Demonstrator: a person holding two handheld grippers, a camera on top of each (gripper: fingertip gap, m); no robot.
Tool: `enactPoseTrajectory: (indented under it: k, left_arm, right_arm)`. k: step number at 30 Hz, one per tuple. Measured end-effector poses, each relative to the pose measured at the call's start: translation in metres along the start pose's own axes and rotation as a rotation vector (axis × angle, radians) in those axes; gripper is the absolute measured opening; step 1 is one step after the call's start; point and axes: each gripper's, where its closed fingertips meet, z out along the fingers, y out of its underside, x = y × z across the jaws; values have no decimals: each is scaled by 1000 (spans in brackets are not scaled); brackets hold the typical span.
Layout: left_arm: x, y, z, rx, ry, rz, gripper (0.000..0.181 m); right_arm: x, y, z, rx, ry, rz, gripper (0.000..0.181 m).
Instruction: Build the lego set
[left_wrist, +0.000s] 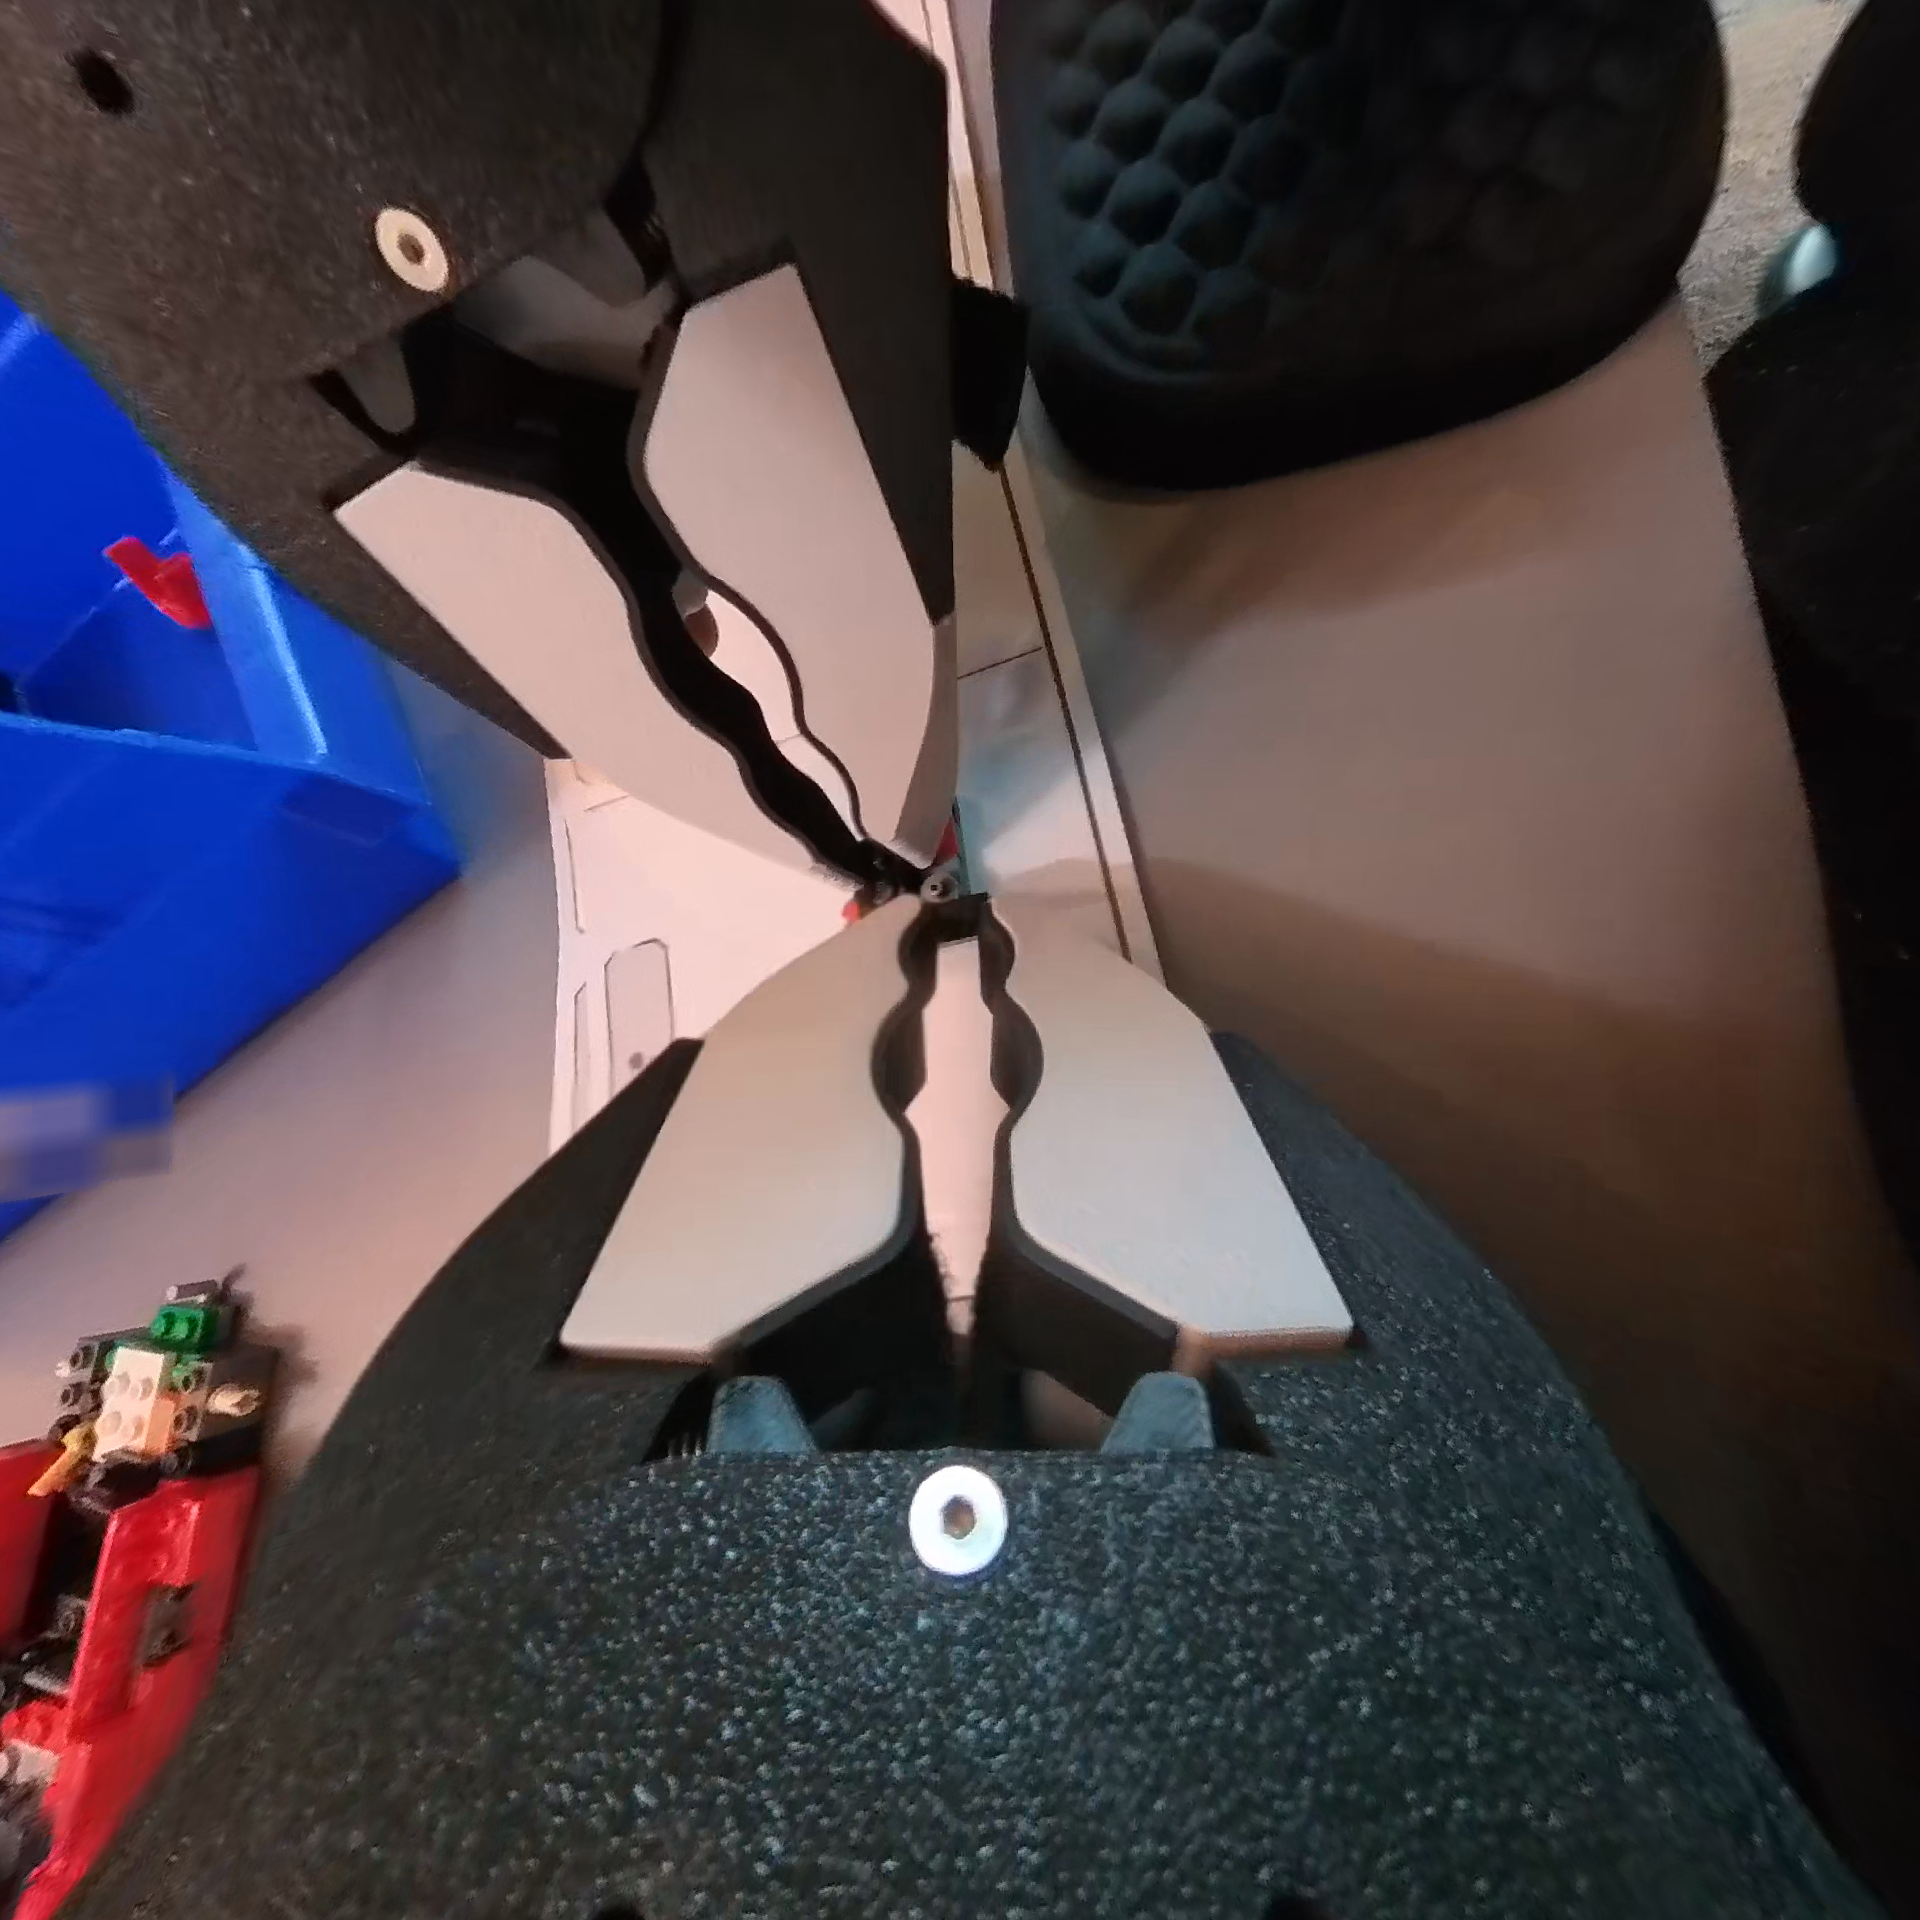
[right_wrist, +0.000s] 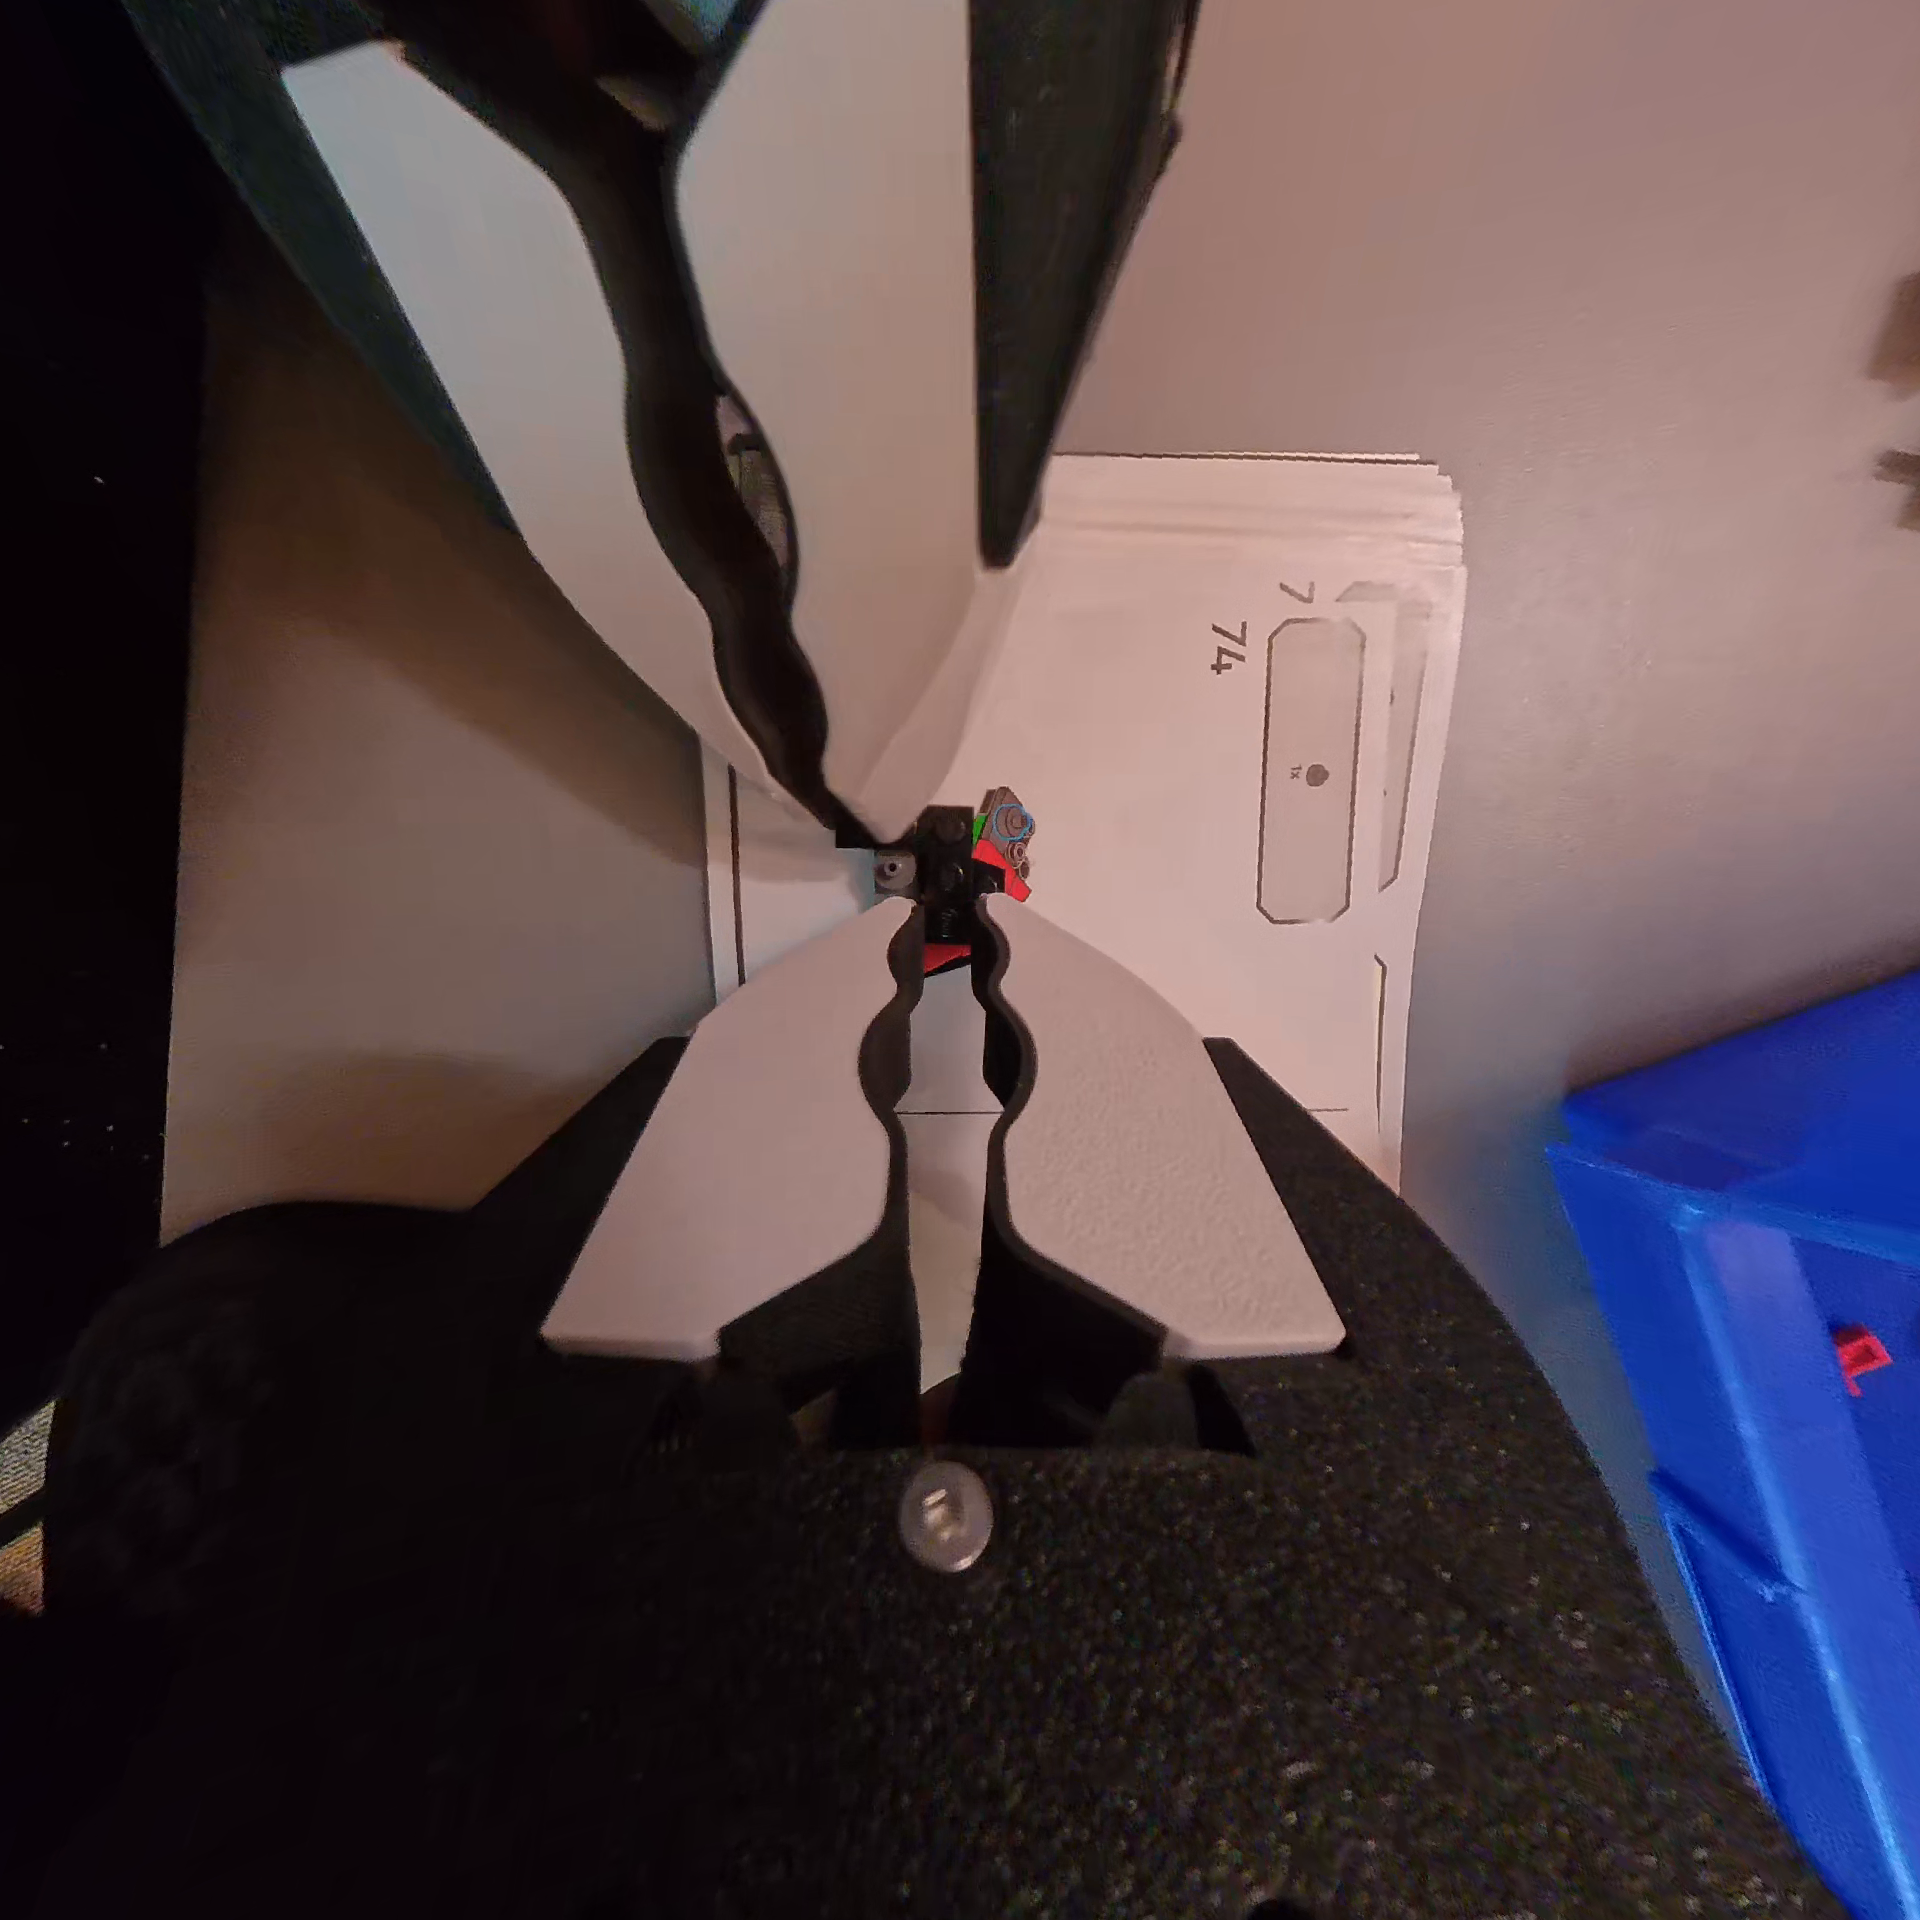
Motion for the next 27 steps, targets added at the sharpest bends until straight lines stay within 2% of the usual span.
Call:
enactPoseTrajectory:
  k: [3, 7, 11, 16, 25, 27]
  left_arm:
    - [2, 0, 0, -8, 11, -7, 6]
    - [-3, -1, -2, -9, -13, -15, 23]
    - [3, 4, 3, -43, 21, -12, 27]
    - [2, 5, 4, -74, -10, 17, 23]
    - [-1, 8, 4, -150, -100, 222, 14]
    - [1, 11, 4, -172, -83, 247, 5]
  right_arm:
    - [0, 0, 0, 1, -4, -2, 8]
    - [-1, 0, 0, -11, -14, -16, 8]
    - [-1, 0, 0, -34, -30, -25, 9]
    - [-1, 0, 0, -34, -37, -22, 9]
    - [-1, 0, 0, -39, -27, 0, 8]
    - [-4, -2, -1, -30, -41, 7, 8]
